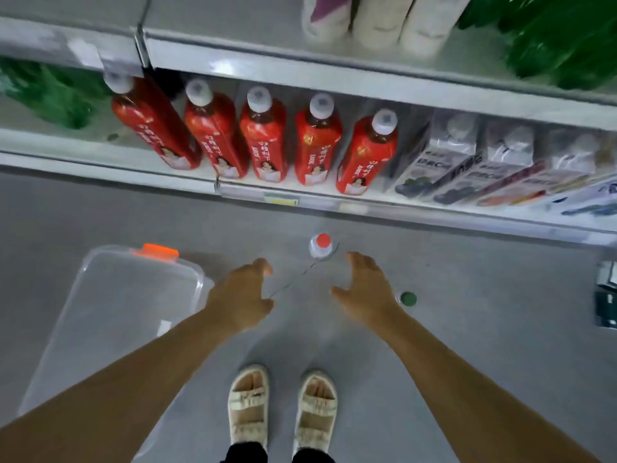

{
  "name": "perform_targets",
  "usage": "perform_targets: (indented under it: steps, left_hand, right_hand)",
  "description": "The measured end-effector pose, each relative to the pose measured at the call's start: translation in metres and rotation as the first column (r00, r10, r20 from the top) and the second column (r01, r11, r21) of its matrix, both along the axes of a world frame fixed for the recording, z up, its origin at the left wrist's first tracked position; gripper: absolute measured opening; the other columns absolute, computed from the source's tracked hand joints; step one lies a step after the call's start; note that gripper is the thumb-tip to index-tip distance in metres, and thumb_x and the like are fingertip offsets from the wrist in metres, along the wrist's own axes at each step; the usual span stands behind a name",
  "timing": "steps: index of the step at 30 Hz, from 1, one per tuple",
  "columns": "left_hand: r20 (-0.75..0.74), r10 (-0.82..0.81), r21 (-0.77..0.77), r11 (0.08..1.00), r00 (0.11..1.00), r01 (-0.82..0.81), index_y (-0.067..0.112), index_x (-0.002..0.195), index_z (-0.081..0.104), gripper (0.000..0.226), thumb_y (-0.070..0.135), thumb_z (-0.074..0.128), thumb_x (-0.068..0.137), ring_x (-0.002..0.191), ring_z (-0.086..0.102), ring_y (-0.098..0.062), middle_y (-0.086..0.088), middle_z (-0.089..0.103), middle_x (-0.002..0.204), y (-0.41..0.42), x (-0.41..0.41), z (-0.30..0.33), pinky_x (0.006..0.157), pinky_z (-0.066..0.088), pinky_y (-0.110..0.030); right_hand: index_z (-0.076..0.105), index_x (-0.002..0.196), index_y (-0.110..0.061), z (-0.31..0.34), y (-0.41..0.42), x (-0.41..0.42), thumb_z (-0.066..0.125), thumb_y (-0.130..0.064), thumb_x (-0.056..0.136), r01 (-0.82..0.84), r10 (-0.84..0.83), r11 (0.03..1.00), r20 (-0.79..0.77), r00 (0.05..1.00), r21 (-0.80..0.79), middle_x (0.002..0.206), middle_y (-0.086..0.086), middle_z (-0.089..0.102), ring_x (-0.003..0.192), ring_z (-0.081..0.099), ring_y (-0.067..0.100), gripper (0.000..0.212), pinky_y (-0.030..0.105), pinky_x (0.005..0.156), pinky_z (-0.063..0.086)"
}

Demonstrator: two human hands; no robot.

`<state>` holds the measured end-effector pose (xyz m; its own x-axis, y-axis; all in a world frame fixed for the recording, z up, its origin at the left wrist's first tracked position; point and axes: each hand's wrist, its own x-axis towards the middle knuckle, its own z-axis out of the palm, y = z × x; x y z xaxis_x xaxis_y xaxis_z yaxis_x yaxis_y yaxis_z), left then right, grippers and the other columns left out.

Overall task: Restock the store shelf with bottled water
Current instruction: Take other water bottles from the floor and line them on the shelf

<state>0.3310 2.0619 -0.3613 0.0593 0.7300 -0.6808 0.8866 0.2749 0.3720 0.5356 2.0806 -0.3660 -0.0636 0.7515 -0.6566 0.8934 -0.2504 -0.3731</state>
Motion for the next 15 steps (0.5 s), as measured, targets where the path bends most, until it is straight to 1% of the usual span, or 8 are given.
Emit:
perform_targets:
  steps: [3,5,9,12,15]
  left_hand:
    - [0.013,-0.023,0.017,1.000,1.000,0.022,0.017,0.125,0.044,0.050,0.021,0.068,0.080,0.103,0.058,-0.024,-0.007,0.058,0.117,0.012,0.000,-0.050,0.089,0.048,-0.037]
    - [0.007,-0.040,0.025,0.999,0.999,0.040,0.017,0.127,0.043,0.051,0.022,0.067,0.082,0.104,0.058,-0.023,-0.006,0.058,0.119,0.020,0.001,-0.080,0.089,0.048,-0.038]
    - [0.009,-0.058,0.045,0.997,0.998,0.057,0.018,0.130,0.041,0.053,0.022,0.066,0.084,0.102,0.058,-0.022,-0.005,0.056,0.120,0.034,0.006,-0.129,0.088,0.050,-0.038]
    - [-0.010,-0.073,0.046,0.996,0.997,0.073,0.020,0.132,0.039,0.055,0.024,0.066,0.084,0.103,0.057,-0.021,-0.003,0.054,0.122,0.041,0.007,-0.159,0.088,0.050,-0.037]
    - [-0.018,-0.093,0.030,0.995,0.995,0.094,0.020,0.132,0.038,0.057,0.025,0.066,0.083,0.108,0.055,-0.022,-0.003,0.052,0.125,0.046,0.006,-0.183,0.090,0.049,-0.040]
  right_hand:
    - [0.026,0.144,-0.011,-0.053,0.013,-0.002,0.061,-0.027,0.088,0.005,-0.005,0.999,0.000,1.000,0.042,0.142,0.012,0.034,0.130,0.036,0.027,0.068,0.031,0.102,0.034]
    - [0.028,0.143,-0.011,-0.086,0.020,-0.001,0.063,-0.025,0.087,0.032,-0.030,0.997,-0.022,0.999,0.077,0.141,0.012,0.036,0.128,0.038,0.027,0.068,0.031,0.101,0.035]
    - [0.030,0.144,-0.017,-0.147,0.034,0.000,0.066,-0.024,0.086,0.076,-0.067,0.988,-0.065,0.996,0.136,0.141,0.009,0.039,0.127,0.041,0.026,0.069,0.031,0.101,0.036]
    - [0.034,0.142,-0.020,-0.187,0.043,-0.002,0.072,-0.027,0.082,0.122,-0.100,0.979,-0.138,0.985,0.165,0.140,0.007,0.044,0.126,0.043,0.024,0.071,0.031,0.102,0.036]
    - [0.039,0.140,-0.016,-0.218,0.052,-0.006,0.075,-0.026,0.079,0.166,-0.123,0.969,-0.224,0.967,0.184,0.137,0.007,0.046,0.124,0.045,0.022,0.071,0.027,0.103,0.033]
